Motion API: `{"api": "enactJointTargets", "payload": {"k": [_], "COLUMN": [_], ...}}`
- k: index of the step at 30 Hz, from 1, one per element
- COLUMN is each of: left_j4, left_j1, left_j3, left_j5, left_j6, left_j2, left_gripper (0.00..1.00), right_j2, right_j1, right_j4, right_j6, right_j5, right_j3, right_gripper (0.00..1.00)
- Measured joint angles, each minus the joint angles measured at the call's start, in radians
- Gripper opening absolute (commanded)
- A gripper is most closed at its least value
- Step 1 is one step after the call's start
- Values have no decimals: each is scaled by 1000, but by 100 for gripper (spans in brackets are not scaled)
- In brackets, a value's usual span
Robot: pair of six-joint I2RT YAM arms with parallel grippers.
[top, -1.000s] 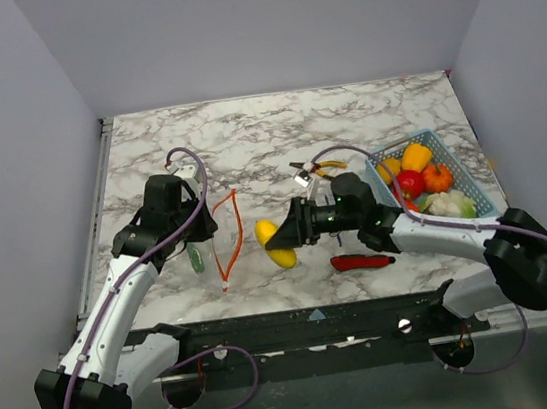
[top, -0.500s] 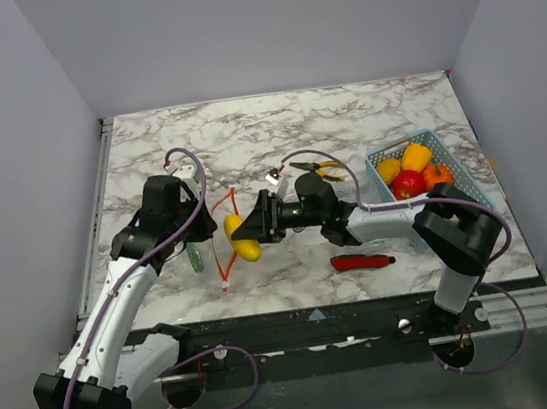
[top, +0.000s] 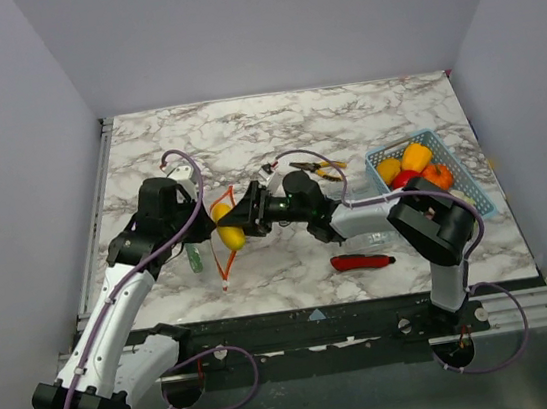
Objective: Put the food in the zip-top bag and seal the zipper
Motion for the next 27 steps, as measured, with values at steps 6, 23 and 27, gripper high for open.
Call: {"api": "enactJointTargets", "payload": {"k": [6, 23, 27], "left_j4": [-1, 19, 20], "left_j1": [5, 4, 4], "left_j3": [-1, -13, -13], "left_j5": [0, 12, 12], "left_j6": [4, 4, 4], "left_j2": [-7, -48, -48], "left_gripper": [0, 0, 0], "right_j2": [3, 62, 62], "right_j1": [-1, 2, 8], "right_j4": [3, -116, -142], "right_j6": [2, -80, -92], "right_j5": [27, 134, 138], "right_j3": [20, 126, 135], "right_gripper": [11, 58, 72]}}
